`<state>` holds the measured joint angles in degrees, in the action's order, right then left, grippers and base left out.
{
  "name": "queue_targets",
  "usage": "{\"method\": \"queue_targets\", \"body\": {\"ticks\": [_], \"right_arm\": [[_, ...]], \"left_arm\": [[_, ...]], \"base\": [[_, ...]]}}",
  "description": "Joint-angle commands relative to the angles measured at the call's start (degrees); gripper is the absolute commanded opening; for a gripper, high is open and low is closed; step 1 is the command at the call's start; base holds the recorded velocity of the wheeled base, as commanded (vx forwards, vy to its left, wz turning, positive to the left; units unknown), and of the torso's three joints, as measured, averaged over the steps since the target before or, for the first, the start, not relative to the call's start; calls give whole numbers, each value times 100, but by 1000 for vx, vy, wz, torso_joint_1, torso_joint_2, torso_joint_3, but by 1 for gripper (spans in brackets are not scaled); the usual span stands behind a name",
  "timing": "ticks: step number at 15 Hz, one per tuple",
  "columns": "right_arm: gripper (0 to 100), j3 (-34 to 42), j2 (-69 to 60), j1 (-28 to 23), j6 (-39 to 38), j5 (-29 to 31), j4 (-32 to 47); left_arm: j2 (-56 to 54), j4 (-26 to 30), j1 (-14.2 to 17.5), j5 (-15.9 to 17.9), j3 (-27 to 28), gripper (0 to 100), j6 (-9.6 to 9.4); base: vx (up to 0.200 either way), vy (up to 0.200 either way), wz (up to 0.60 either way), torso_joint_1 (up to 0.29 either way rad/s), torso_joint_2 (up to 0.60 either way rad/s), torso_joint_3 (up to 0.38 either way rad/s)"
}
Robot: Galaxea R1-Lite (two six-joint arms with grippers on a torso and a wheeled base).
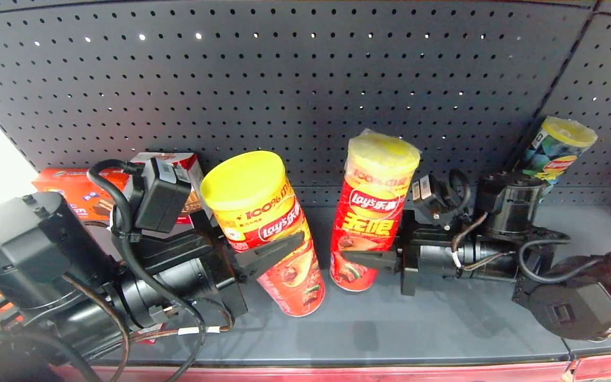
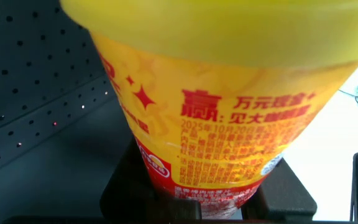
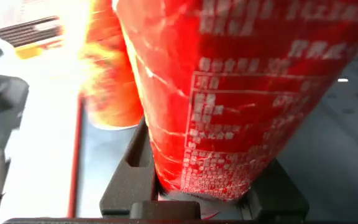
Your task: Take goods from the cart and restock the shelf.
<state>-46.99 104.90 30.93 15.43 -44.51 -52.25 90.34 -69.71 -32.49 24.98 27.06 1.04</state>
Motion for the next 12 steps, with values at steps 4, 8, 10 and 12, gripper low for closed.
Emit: {"method": "queue_targets", "body": {"ticks": [4, 8, 10, 12], "right_arm": [[0, 393, -84, 186, 232, -181, -154], [0, 507, 66, 168, 592, -181, -101], [0, 621, 48, 186, 601, -181, -110], [0, 823, 4, 203, 663, -181, -136]], "left_arm": [[1, 1, 146, 60, 1, 0, 2], [1, 1, 261, 69, 1, 0, 2], [1, 1, 384, 77, 1, 0, -7], [1, 1, 428, 86, 1, 0, -7]], "base": [[0, 0, 0, 0, 0, 0], [0, 0, 0, 0, 0, 0], [0, 0, 0, 0, 0, 0], [0, 0, 0, 0, 0, 0]]}}
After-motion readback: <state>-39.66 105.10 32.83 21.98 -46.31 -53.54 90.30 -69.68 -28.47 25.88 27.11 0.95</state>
